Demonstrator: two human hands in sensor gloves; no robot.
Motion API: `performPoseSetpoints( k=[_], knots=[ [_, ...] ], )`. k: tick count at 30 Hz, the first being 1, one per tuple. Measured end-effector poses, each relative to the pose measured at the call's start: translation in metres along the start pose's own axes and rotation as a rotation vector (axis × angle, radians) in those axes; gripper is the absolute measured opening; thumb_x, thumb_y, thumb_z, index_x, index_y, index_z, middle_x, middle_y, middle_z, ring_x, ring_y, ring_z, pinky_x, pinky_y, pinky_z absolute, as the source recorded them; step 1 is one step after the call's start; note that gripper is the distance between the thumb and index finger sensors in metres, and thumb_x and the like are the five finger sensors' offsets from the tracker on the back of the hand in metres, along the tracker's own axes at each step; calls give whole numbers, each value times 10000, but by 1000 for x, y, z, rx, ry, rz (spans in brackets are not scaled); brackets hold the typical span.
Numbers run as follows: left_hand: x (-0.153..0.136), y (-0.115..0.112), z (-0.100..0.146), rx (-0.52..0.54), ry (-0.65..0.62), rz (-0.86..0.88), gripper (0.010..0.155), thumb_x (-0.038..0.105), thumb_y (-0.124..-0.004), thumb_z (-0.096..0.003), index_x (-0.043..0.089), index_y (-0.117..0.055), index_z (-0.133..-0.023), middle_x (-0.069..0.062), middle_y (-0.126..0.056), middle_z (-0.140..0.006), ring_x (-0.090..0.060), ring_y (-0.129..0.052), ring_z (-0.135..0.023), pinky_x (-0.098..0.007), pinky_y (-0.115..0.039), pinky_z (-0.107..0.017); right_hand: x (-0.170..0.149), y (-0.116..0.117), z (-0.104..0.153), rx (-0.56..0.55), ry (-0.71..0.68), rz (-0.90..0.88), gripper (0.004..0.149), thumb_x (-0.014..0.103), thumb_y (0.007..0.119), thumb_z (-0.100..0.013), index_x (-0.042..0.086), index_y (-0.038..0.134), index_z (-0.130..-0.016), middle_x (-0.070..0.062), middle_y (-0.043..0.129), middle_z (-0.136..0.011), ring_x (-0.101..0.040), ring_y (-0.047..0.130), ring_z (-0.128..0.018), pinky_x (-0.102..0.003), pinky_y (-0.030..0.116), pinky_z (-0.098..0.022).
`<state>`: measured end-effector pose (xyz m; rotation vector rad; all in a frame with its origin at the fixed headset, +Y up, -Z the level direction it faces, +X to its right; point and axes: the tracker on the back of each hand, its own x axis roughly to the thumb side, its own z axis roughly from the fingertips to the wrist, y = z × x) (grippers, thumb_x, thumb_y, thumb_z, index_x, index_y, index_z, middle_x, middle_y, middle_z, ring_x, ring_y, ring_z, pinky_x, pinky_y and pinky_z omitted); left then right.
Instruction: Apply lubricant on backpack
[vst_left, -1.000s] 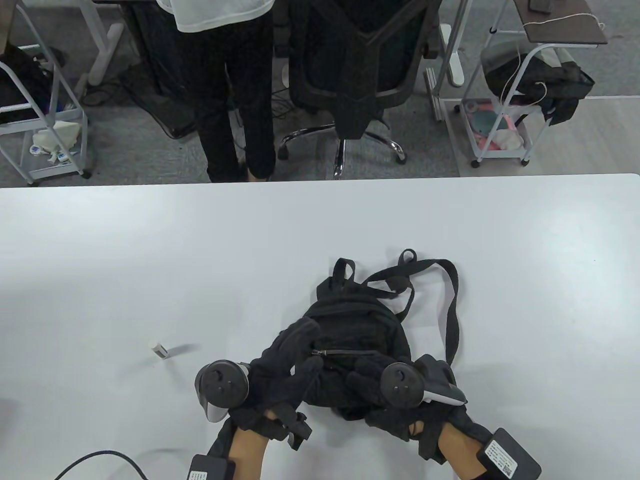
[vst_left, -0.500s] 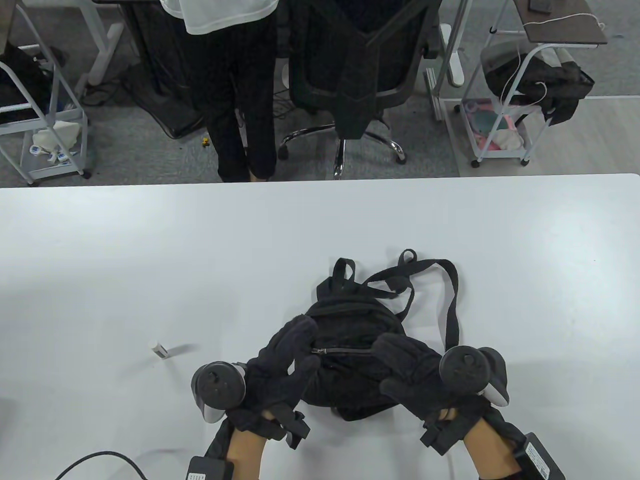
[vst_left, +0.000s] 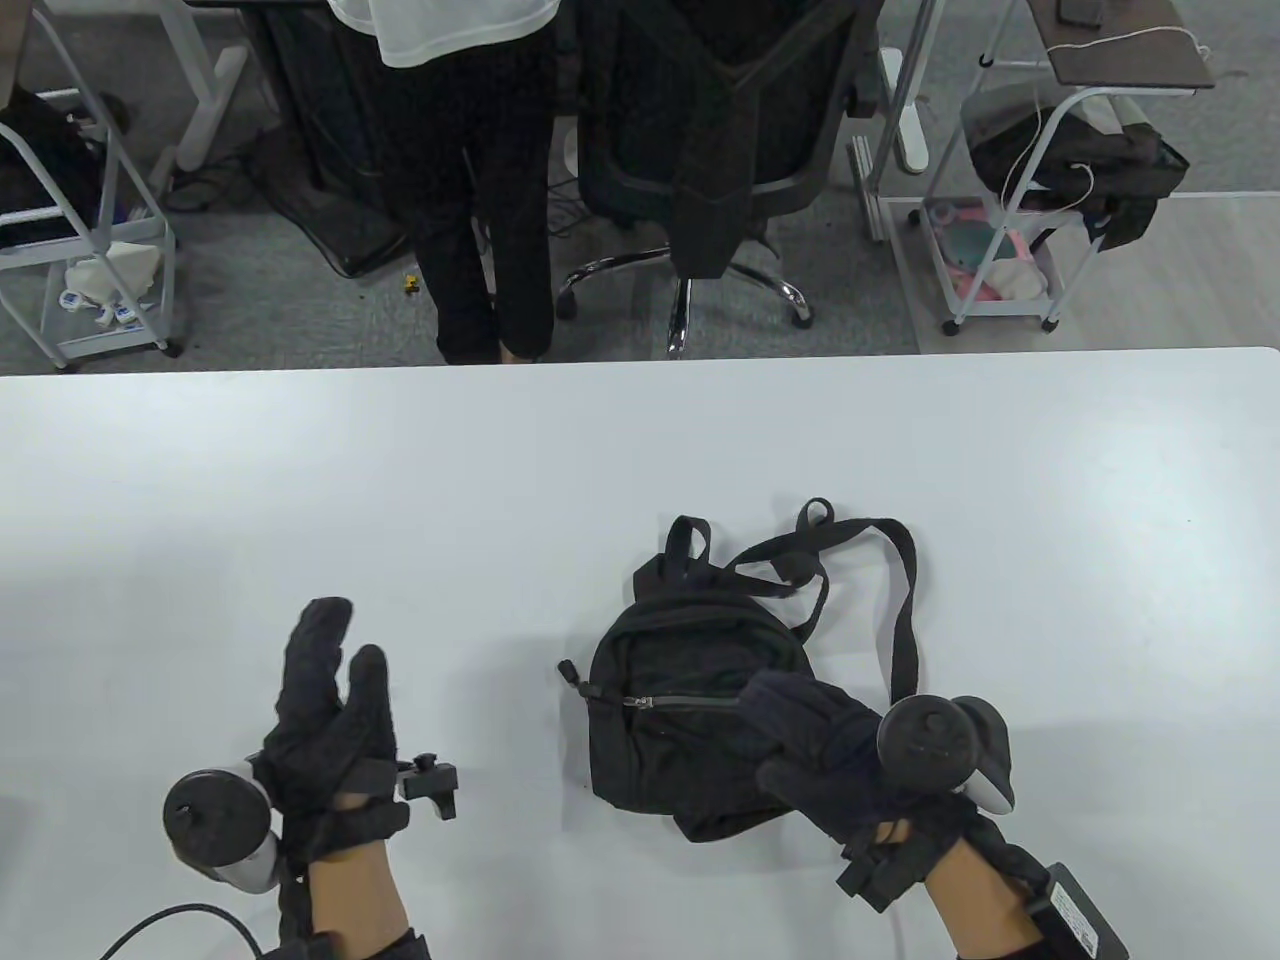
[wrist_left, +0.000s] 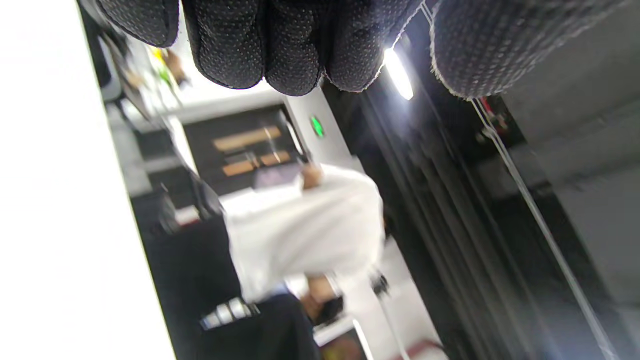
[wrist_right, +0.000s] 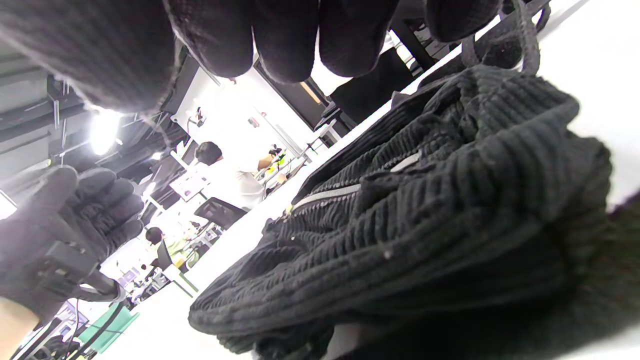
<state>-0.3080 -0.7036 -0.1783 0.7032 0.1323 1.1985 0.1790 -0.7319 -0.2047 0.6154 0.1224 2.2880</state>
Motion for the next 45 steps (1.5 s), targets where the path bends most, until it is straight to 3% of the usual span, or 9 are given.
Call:
performPoseSetpoints(
  k=[4,7,11,16,28,33,35,40,45],
  knots=[
    [-31,18,0,173,234,-157,758,528,-840,-466,58,-670,-1035,-289,-606,-1050,-583,-694,-895,-721,-564,-630,0,1,0,4,-9,-3,648,571,832,-422,423,607,-1012,56,613,-1102,-277,654,-1064,-632,526,-720],
    [-48,16,3,163,442,-281,825,474,-917,-444,1,-611,-1046,-338,-536,-1047,-630,-636,-886,-748,-519,-615,0,0,0,6,-11,-8,646,570,832,-423,421,611,-1011,53,619,-1098,-277,656,-1062,-632,526,-721],
    [-58,9,2,54,563,-485,840,440,-973,-412,-1,-628,-1039,-319,-607,-1011,-571,-753,-793,-726,-576,-600,-1,-1,0,12,-8,-9,641,568,830,-424,420,614,-1010,55,619,-1099,-276,660,-1061,-634,525,-721],
    [-68,0,2,-17,618,-665,777,424,-995,-396,36,-714,-1007,-248,-744,-946,-479,-869,-690,-688,-668,-578,1,-1,1,8,-17,0,638,567,828,-425,420,617,-1008,56,625,-1096,-274,668,-1057,-632,530,-720],
    [-74,-3,-1,11,645,-711,542,426,-949,-442,144,-875,-899,-146,-849,-889,-393,-933,-635,-624,-741,-569,2,-2,1,5,-19,1,646,572,826,-424,421,607,-1013,54,622,-1098,-277,673,-1056,-632,533,-719],
    [-63,-6,-3,17,561,-640,537,434,-957,-426,154,-902,-881,-185,-844,-938,-445,-946,-736,-635,-762,-564,1,-4,1,-3,-17,-8,651,572,827,-424,426,598,-1016,54,619,-1100,-278,677,-1054,-634,531,-719],
    [-47,-13,-6,2,442,-532,539,416,-937,-433,131,-882,-888,-213,-851,-938,-472,-961,-761,-647,-783,-558,1,-5,0,-6,-16,-9,652,572,826,-424,427,595,-1017,50,618,-1100,-277,677,-1055,-635,530,-720],
    [-3,-44,-1,-201,157,-193,549,381,-848,-470,89,-779,-930,-242,-831,-926,-440,-1058,-670,-651,-873,-493,1,-6,1,-12,-16,-17,651,574,824,-425,428,596,-1016,53,623,-1097,-277,680,-1053,-634,532,-719],
    [31,-70,11,-361,-26,-143,561,381,-761,-500,109,-678,-984,-177,-783,-938,-406,-1095,-598,-724,-837,-511,1,0,-1,10,-18,-16,651,576,822,-425,430,592,-1017,53,619,-1100,-275,682,-1052,-633,534,-719]
  ],
)
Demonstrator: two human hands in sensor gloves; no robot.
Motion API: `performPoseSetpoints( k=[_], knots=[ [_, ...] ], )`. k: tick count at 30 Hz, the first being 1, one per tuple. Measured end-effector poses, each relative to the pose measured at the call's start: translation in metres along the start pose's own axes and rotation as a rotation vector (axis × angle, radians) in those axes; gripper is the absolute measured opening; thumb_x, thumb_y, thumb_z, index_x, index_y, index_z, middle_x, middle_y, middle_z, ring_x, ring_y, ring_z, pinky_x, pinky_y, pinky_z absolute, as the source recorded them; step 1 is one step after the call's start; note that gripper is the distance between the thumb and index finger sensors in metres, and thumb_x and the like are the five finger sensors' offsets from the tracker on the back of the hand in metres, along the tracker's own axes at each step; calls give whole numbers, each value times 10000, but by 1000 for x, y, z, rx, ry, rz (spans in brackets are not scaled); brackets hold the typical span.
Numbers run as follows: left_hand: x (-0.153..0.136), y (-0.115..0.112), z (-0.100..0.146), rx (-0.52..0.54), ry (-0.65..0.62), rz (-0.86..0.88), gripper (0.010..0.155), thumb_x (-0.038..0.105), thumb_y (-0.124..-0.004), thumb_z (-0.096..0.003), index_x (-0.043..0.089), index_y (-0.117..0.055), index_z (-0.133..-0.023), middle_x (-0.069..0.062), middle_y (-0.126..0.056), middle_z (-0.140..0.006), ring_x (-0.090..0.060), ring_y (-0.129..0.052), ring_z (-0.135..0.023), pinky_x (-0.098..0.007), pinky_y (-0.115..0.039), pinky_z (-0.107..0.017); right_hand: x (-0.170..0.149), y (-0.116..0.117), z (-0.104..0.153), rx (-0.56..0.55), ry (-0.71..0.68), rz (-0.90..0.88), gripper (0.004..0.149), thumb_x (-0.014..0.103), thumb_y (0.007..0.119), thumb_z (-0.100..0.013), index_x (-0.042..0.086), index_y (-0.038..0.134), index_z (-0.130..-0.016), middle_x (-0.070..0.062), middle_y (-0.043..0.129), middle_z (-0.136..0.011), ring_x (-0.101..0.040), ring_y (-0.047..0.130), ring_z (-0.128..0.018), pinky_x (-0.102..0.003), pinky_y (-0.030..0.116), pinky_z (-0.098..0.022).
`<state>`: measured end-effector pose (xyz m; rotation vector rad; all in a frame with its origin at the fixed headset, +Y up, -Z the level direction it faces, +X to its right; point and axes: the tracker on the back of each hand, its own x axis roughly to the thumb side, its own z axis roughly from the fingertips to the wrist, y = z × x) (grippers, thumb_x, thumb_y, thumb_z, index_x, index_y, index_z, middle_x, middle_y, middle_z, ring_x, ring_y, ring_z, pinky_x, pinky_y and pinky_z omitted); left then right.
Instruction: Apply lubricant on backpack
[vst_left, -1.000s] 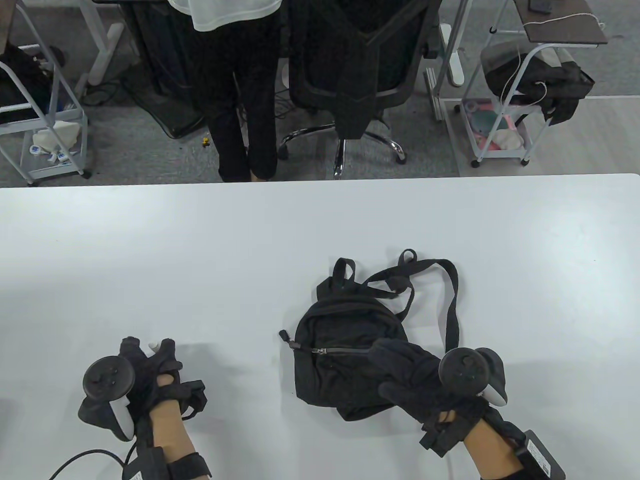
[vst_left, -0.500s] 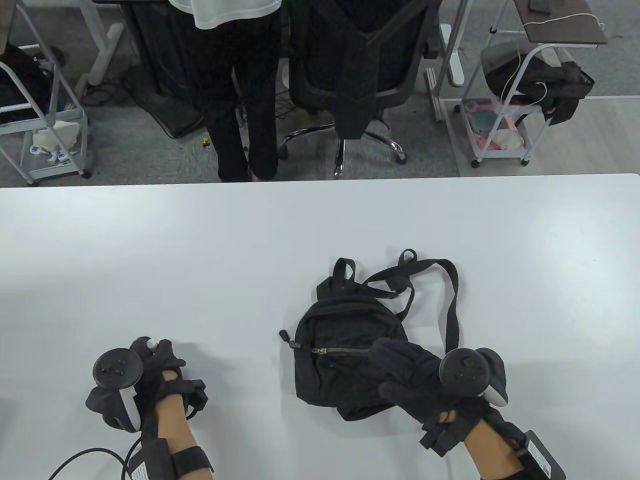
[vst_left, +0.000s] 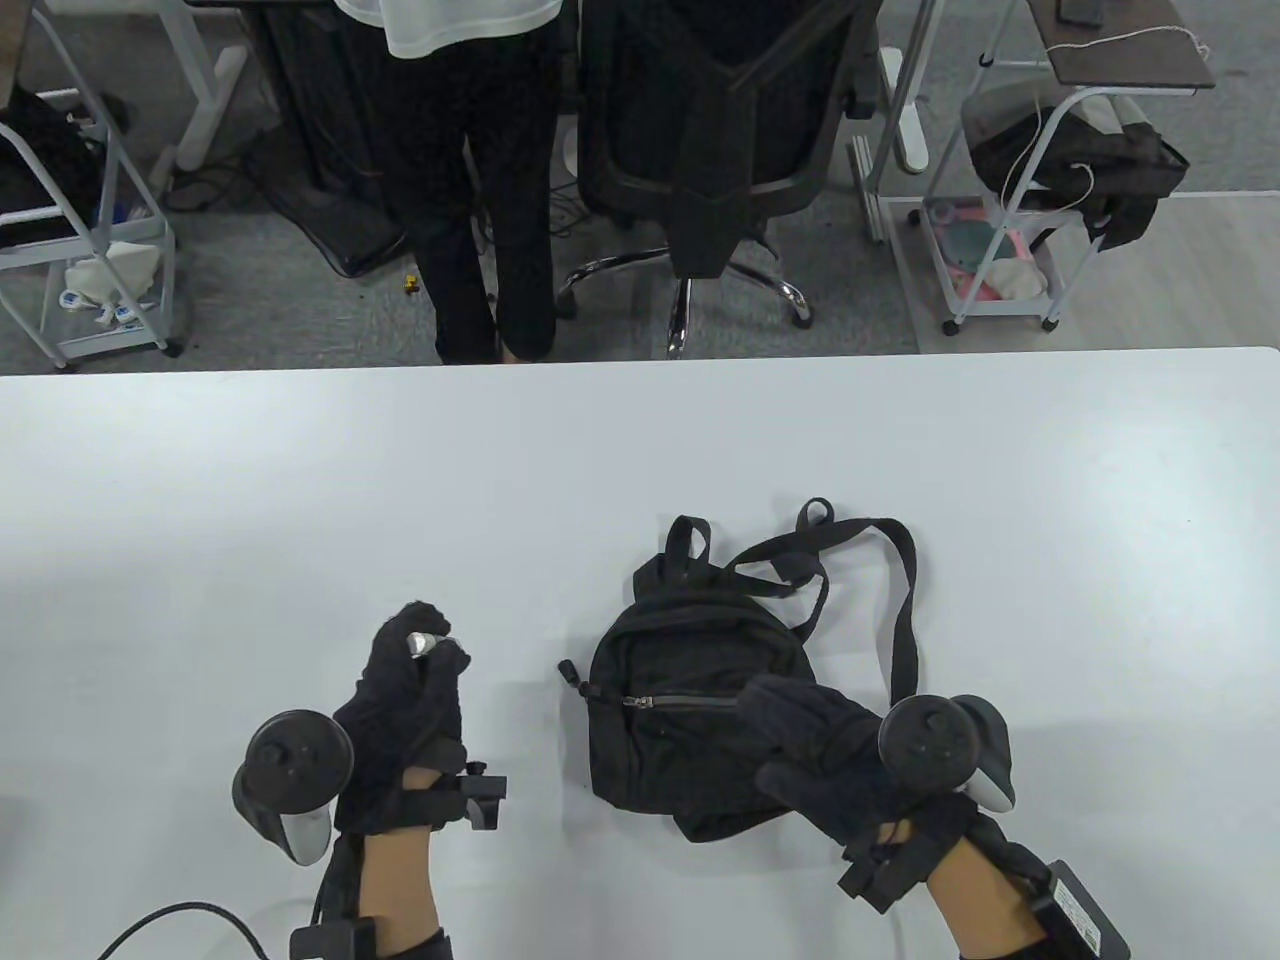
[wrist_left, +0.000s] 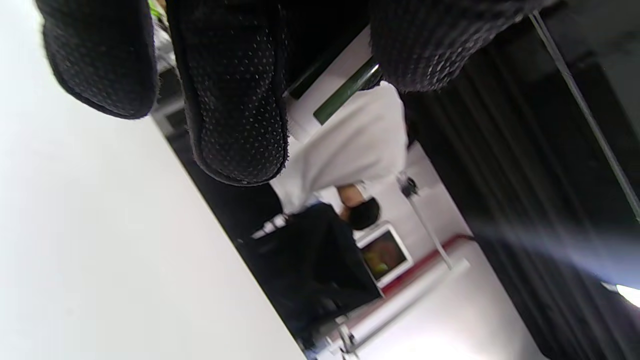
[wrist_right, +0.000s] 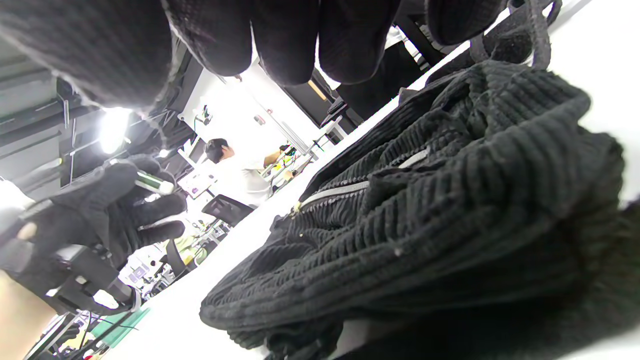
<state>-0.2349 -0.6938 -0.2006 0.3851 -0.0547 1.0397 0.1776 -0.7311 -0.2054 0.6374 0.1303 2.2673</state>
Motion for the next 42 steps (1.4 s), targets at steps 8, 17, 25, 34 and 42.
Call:
performPoseSetpoints(
  k=[8,17,25,34,42],
  knots=[
    [24,-49,4,-227,-92,21,600,339,-780,-500,90,-651,-1031,-192,-738,-957,-427,-1034,-616,-719,-837,-524,-3,-2,-1,-3,9,-16,649,575,822,-426,426,596,-1016,54,621,-1098,-275,682,-1052,-634,531,-720],
    [51,-122,27,-458,-249,-145,574,318,-893,-446,70,-810,-957,-187,-842,-892,-331,-1029,-552,-620,-857,-588,0,-3,2,-68,39,-16,637,616,806,-419,405,647,-998,42,714,-1044,-271,798,-974,-608,617,-684],
    [75,-149,47,-487,-417,-294,551,383,-993,-386,119,-914,-864,-127,-941,-804,-270,-1097,-485,-545,-933,-560,-1,3,2,-137,136,-59,749,718,771,-384,306,661,-999,22,932,-817,-228,1012,-693,-520,761,-579],
    [83,-149,51,-441,-458,-370,535,409,-1023,-357,128,-957,-807,-109,-972,-748,-253,-1102,-435,-529,-953,-529,7,15,-1,-151,141,-78,600,696,805,-384,291,867,-821,59,1035,-602,-175,1083,-470,-481,817,-509],
    [89,-152,51,-457,-497,-439,520,419,-987,-370,119,-959,-794,-109,-971,-720,-260,-1127,-441,-531,-940,-541,18,7,-1,-216,108,12,508,610,849,-379,260,950,-733,58,1060,-467,-124,1094,-328,-443,841,-496]
  ],
)
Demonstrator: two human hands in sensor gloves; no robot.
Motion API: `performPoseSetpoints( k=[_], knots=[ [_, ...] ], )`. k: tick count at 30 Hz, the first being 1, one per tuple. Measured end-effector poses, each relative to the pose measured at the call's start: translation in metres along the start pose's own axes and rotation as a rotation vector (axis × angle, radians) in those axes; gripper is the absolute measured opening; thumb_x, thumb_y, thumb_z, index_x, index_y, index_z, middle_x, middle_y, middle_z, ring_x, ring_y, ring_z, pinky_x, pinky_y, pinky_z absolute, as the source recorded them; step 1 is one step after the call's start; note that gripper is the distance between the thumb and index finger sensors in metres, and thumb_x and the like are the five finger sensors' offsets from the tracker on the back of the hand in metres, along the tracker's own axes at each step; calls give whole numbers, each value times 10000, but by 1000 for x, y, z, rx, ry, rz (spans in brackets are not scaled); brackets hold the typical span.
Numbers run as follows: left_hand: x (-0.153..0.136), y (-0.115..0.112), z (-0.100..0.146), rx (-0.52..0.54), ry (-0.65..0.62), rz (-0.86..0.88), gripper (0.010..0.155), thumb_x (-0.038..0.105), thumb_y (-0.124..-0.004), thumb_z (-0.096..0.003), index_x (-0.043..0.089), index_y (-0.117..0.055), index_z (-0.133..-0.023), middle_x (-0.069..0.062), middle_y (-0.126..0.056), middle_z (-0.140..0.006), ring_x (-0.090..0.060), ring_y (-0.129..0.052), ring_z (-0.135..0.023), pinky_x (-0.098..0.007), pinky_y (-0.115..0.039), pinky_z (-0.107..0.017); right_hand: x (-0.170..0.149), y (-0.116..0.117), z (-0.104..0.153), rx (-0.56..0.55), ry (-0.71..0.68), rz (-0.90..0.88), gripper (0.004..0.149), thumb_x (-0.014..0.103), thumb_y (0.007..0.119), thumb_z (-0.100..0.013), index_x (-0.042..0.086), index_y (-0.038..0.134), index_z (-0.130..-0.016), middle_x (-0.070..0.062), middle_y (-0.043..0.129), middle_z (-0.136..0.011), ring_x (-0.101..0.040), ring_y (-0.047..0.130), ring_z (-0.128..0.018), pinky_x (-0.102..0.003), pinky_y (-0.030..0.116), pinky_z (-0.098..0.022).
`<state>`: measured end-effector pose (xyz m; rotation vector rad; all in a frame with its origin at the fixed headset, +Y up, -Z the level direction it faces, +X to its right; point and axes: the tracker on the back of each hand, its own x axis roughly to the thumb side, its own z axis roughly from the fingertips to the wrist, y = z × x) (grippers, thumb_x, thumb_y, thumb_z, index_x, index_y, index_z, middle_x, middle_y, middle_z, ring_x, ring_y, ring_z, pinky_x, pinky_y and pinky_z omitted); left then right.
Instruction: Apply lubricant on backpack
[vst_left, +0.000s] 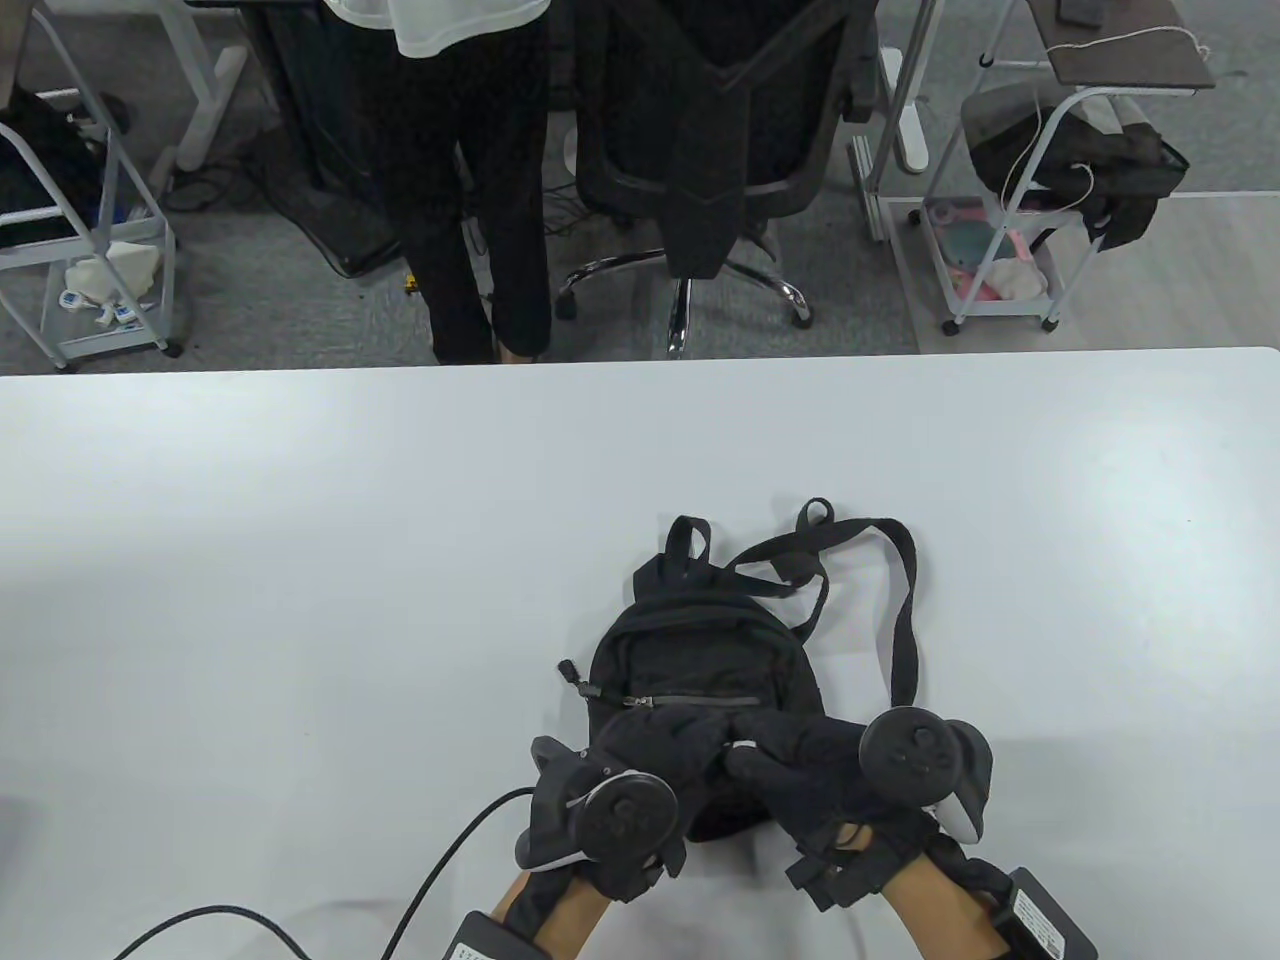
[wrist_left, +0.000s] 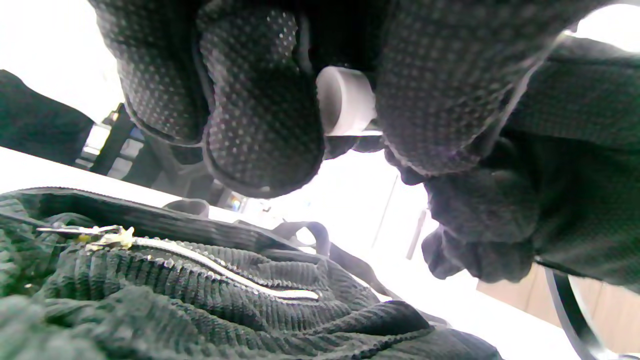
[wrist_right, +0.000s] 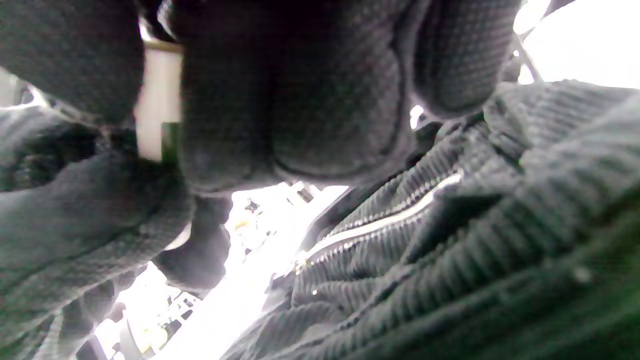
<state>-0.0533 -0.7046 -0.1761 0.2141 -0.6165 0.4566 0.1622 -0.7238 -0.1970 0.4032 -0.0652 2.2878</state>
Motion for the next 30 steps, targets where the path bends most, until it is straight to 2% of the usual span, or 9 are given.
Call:
performPoseSetpoints(
  k=[8,11,13,15,18,21,25,27,30],
  knots=[
    [9,6,-4,3,-10,14,517,426,-988,-368,107,-972,-775,-117,-979,-693,-248,-1143,-406,-524,-964,-515,1,-13,3,-26,-84,23,499,592,850,-368,276,947,-742,82,1062,-494,-127,1103,-386,-437,831,-547],
    [-10,7,1,-45,58,-135,513,425,-964,-379,106,-964,-781,-118,-979,-690,-239,-1152,-415,-517,-970,-530,-10,-37,3,-148,-63,6,460,564,872,-365,342,915,-765,102,1041,-554,-109,1095,-447,-428,835,-564],
    [-30,13,4,9,126,28,518,419,-963,-387,97,-963,-793,-130,-981,-705,-254,-1157,-425,-523,-963,-528,-16,-51,2,-161,-46,-107,475,563,878,-383,355,884,-811,88,1032,-641,-127,1084,-553,-456,811,-577],
    [-38,17,5,65,156,158,529,391,-959,-397,87,-942,-829,-156,-982,-719,-294,-1156,-436,-549,-946,-524,-18,-51,2,-137,-25,-74,499,549,886,-389,367,857,-853,83,1001,-718,-147,1058,-624,-474,800,-579],
    [-43,19,6,43,175,158,576,360,-934,-419,134,-835,-940,-151,-977,-746,-336,-1153,-481,-597,-926,-523,-18,-47,2,-150,-18,-24,487,532,884,-396,386,856,-860,76,969,-754,-156,1034,-642,-480,796,-577],
    [-50,20,10,29,197,195,560,359,-906,-445,126,-820,-947,-152,-965,-762,-399,-1129,-509,-660,-904,-491,-19,-50,2,-160,-3,20,474,512,878,-405,398,853,-864,61,913,-812,-177,982,-694,-501,760,-601],
    [-54,23,15,100,237,228,549,407,-880,-458,142,-810,-934,-149,-957,-805,-452,-1086,-633,-704,-870,-483,-32,-72,2,-241,100,186,460,477,860,-424,412,845,-878,39,843,-872,-195,919,-749,-517,710,-639],
    [-54,26,16,173,249,239,547,452,-881,-445,141,-859,-895,-158,-957,-811,-468,-1076,-647,-712,-864,-479,-45,-81,1,-241,205,249,459,465,865,-429,407,843,-884,42,816,-892,-200,893,-771,-529,680,-662],
    [-53,28,18,187,251,253,537,460,-899,-440,167,-876,-890,-179,-851,-918,-499,-965,-780,-744,-799,-531,-67,-88,-1,-220,376,324,492,449,925,-419,389,816,-895,44,817,-898,-199,892,-780,-535,668,-677]
  ],
)
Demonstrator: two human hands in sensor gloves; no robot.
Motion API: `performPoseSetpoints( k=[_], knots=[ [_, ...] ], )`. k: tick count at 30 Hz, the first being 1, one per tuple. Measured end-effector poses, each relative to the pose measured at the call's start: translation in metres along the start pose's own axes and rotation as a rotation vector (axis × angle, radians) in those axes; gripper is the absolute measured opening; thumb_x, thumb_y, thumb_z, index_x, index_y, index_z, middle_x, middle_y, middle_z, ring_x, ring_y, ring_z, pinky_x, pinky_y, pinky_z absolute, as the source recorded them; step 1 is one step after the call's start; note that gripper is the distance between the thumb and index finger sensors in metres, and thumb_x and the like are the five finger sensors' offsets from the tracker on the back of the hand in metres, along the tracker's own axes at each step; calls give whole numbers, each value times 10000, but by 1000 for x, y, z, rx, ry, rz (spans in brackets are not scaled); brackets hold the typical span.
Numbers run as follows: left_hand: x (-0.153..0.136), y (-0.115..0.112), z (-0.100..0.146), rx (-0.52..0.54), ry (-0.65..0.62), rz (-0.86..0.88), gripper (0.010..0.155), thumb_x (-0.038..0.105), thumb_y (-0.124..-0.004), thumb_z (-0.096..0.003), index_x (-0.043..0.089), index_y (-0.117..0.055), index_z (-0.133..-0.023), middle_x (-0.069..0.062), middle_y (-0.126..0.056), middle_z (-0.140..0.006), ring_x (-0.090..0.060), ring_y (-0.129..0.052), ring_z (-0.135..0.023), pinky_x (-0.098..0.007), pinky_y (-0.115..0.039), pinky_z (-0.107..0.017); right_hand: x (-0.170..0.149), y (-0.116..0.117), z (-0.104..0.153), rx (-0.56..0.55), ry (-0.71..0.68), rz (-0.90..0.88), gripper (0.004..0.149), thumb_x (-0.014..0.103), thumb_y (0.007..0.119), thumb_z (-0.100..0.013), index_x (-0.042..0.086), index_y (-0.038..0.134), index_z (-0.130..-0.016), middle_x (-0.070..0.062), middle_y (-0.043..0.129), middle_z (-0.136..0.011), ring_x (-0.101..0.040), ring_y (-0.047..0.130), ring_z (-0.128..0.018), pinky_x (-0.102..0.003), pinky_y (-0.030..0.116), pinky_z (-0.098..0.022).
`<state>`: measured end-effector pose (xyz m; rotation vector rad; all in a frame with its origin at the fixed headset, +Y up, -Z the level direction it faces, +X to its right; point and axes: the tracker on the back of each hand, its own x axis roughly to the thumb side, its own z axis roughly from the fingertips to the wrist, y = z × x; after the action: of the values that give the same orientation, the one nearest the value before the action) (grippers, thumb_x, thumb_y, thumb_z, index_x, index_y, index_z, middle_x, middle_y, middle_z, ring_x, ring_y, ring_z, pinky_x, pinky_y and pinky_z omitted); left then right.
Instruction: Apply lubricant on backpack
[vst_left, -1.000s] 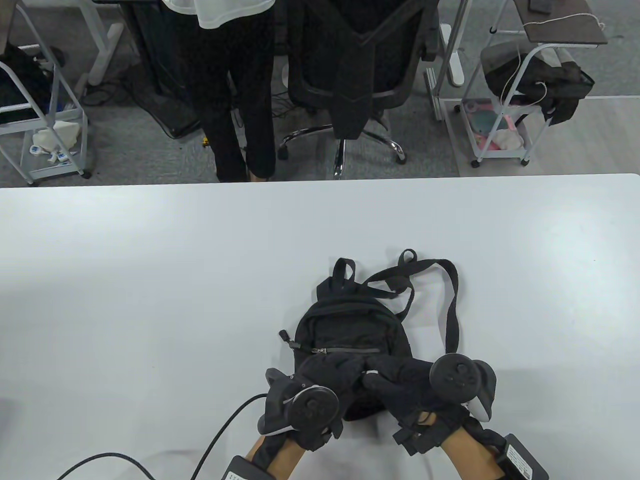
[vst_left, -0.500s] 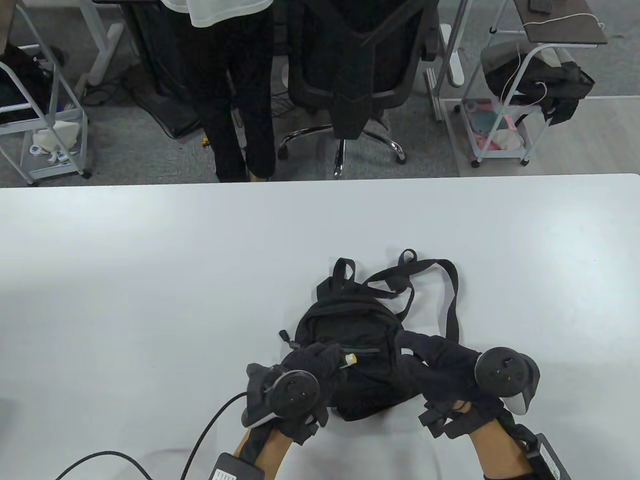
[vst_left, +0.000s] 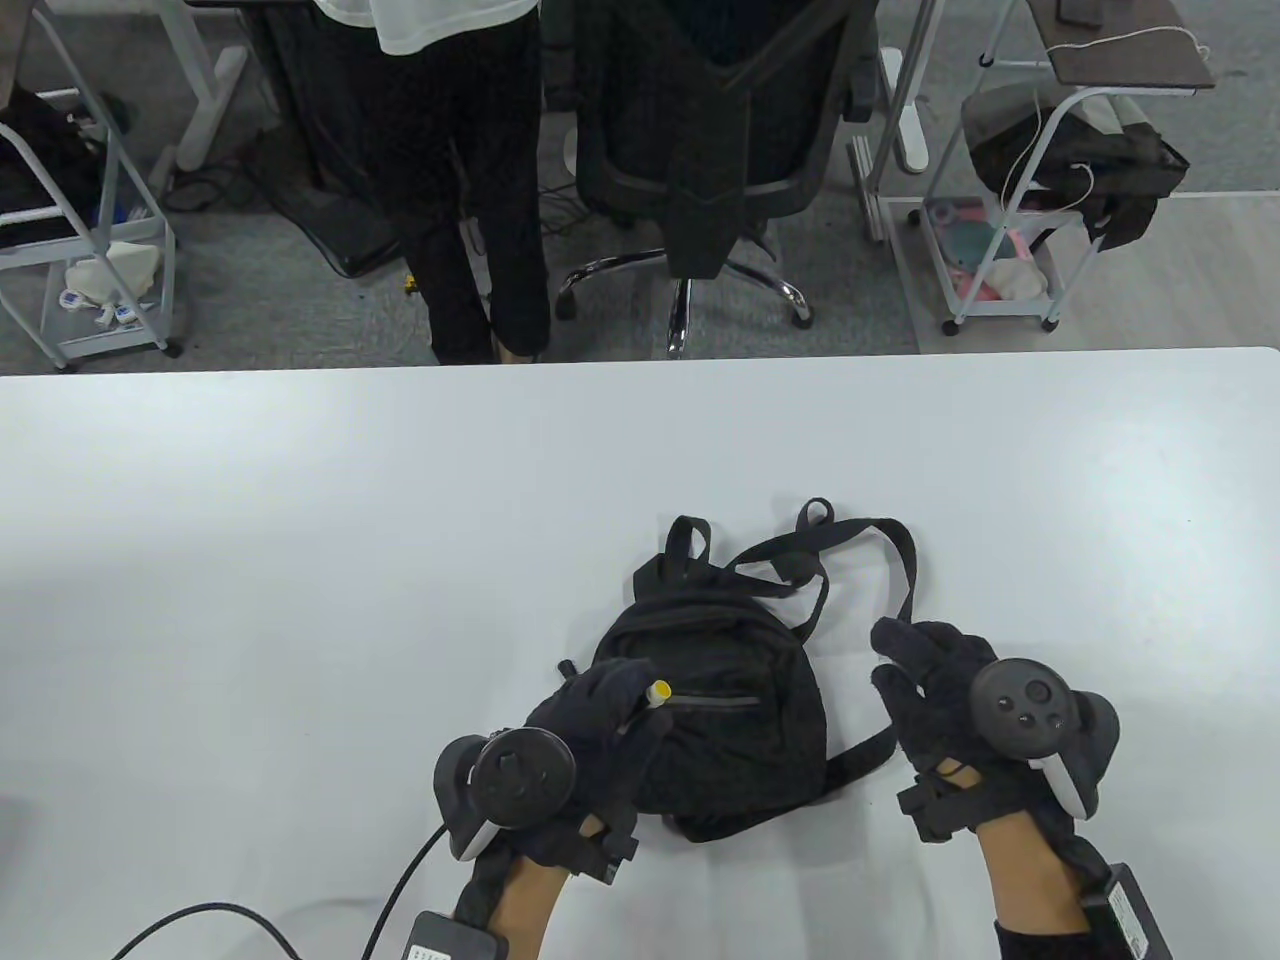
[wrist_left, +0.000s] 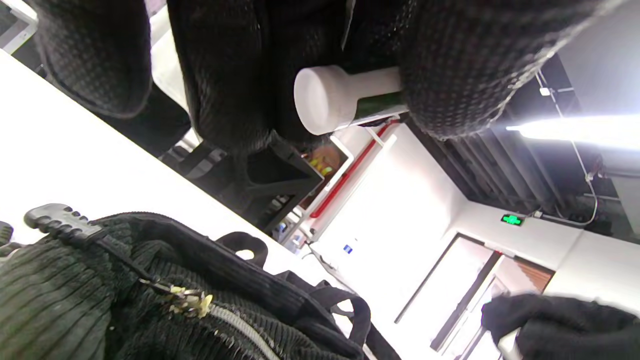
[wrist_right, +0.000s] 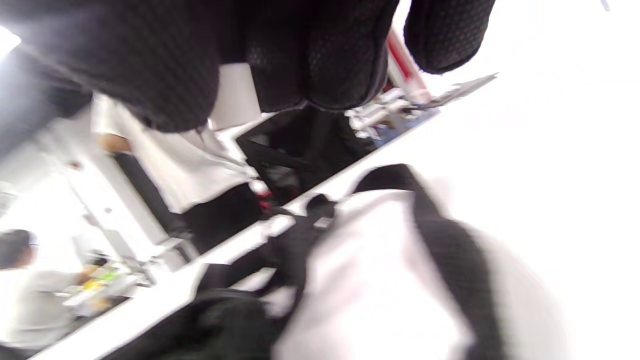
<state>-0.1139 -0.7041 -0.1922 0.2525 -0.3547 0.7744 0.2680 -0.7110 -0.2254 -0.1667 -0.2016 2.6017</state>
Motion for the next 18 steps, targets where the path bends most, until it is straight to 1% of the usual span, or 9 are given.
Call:
performPoseSetpoints(
  k=[1,3,6,7,10,11,13,16,18],
  knots=[
    [0,1,0,5,0,0,532,456,-910,-433,174,-887,-884,-184,-807,-940,-518,-918,-795,-755,-766,-551,-7,2,-4,-4,63,39,494,443,940,-412,388,817,-887,41,822,-898,-200,900,-776,-536,672,-676],
    [-1,2,1,8,-1,-11,526,452,-926,-424,182,-901,-875,-165,-765,-927,-503,-849,-803,-773,-712,-578,-19,5,-9,19,162,90,502,436,961,-406,385,810,-882,41,829,-892,-198,908,-770,-531,679,-674],
    [-1,7,0,19,-6,-26,525,447,-938,-415,169,-909,-859,-62,-894,-712,-422,-915,-695,-744,-665,-620,-37,11,-14,44,287,136,507,434,986,-395,373,822,-871,28,846,-877,-201,925,-747,-526,692,-663],
    [-2,8,0,26,1,-20,531,447,-942,-411,164,-905,-860,-50,-922,-679,-410,-941,-674,-733,-669,-625,-42,13,-15,51,323,154,507,434,991,-393,371,826,-868,25,855,-868,-201,928,-743,-523,696,-660],
    [-5,9,1,41,15,-10,532,456,-957,-405,158,-918,-845,-37,-979,-669,-396,-992,-647,-689,-720,-611,-55,23,-18,92,396,190,506,429,997,-393,368,832,-867,25,853,-872,-199,927,-746,-520,697,-659],
    [-6,9,1,38,18,-14,539,459,-964,-401,161,-913,-847,-39,-990,-677,-393,-1004,-639,-654,-764,-585,-57,27,-18,100,408,199,504,425,999,-393,369,834,-866,27,853,-873,-197,923,-752,-518,697,-661],
    [-7,7,-1,5,30,-14,551,453,-964,-403,144,-901,-855,-55,-996,-693,-385,-1026,-601,-584,-851,-476,-61,34,-20,129,432,222,497,424,999,-395,372,839,-862,33,852,-875,-187,917,-764,-514,695,-666],
    [-8,4,-1,-11,43,5,552,442,-978,-398,135,-896,-850,-74,-1009,-698,-370,-1053,-550,-537,-894,-392,-60,36,-21,128,438,228,489,425,999,-396,376,843,-857,35,848,-876,-186,908,-752,-510,690,-672],
    [-9,3,-1,-18,49,6,556,433,-986,-396,137,-884,-855,-80,-1011,-705,-356,-1064,-524,-528,-904,-371,-60,36,-21,127,430,240,495,429,999,-396,381,843,-863,40,850,-882,-183,913,-760,-509,694,-670]
  ],
)
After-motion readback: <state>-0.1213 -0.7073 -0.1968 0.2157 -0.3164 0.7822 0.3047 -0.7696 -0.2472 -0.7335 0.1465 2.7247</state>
